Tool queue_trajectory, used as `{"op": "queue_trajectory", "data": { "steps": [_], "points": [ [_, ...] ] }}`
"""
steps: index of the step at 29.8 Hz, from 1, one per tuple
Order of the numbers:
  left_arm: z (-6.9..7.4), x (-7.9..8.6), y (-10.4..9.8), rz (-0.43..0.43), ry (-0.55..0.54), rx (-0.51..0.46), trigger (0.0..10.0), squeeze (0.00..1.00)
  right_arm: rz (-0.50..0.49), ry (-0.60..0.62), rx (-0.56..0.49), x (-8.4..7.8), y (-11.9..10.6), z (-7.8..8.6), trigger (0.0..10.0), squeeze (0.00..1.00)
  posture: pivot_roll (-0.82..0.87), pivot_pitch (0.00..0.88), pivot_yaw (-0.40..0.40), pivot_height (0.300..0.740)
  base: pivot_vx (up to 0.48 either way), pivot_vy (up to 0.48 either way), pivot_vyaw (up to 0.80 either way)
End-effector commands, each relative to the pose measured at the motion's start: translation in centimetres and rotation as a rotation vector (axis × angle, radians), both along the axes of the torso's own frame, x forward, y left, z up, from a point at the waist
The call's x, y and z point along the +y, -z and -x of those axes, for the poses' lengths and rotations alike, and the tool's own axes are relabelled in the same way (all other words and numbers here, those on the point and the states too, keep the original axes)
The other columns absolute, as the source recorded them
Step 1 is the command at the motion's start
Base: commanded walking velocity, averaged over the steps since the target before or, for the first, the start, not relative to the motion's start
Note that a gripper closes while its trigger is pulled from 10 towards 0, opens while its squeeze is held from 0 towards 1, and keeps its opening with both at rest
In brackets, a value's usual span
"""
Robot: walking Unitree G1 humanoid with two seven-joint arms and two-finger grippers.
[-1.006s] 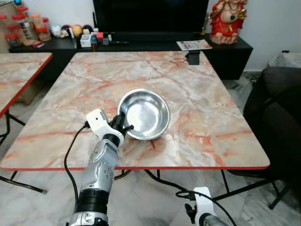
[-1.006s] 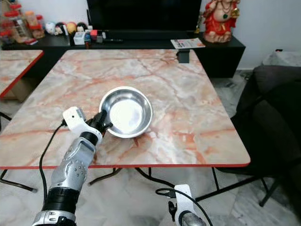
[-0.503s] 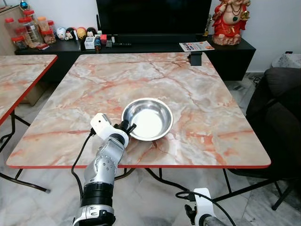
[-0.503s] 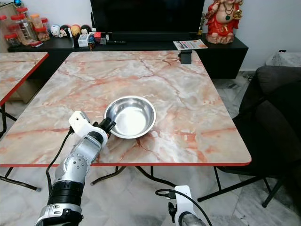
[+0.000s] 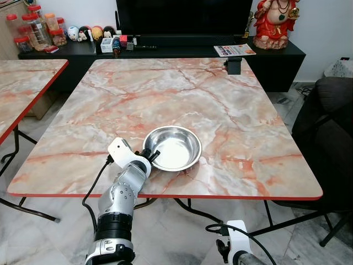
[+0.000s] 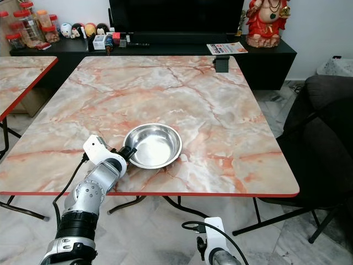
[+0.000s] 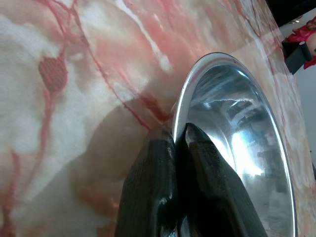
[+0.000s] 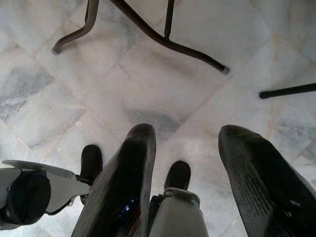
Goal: Setting the table
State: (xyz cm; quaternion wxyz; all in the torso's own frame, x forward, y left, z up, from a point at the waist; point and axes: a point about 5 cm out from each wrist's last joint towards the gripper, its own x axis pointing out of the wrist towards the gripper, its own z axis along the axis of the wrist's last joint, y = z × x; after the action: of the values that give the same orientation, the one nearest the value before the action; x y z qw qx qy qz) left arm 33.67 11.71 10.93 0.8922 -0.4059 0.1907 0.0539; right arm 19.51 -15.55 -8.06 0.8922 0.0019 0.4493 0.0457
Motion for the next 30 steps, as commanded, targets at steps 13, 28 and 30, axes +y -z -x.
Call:
{"op": "queue_trajectory", "data": {
  "steps": [13, 28, 30],
  "points": [
    [-0.3, 0.2, -0.5, -0.045, 0.003, 0.0, 10.0, 0.0, -0.003, 0.012, 0.005, 0.0, 0.0, 0.1, 10.0, 0.0, 0.06, 0.0, 0.013, 0.74, 0.0, 0.0, 0.0],
    [-0.1, 4.5, -4.9, -0.134, -0.112, -0.301, 10.0, 0.0, -0.006, 0.007, 0.002, 0.2, 0.0, -0.1, 10.0, 0.0, 0.07, 0.0, 0.01, 0.74, 0.0, 0.0, 0.0],
    [0.1, 6.5, -5.5, -0.228, -0.175, -0.34, 10.0, 0.0, -0.005, 0.007, 0.003, 0.2, 0.0, 0.0, 10.0, 0.0, 0.07, 0.0, 0.008, 0.74, 0.0, 0.0, 0.0]
  ]
}}
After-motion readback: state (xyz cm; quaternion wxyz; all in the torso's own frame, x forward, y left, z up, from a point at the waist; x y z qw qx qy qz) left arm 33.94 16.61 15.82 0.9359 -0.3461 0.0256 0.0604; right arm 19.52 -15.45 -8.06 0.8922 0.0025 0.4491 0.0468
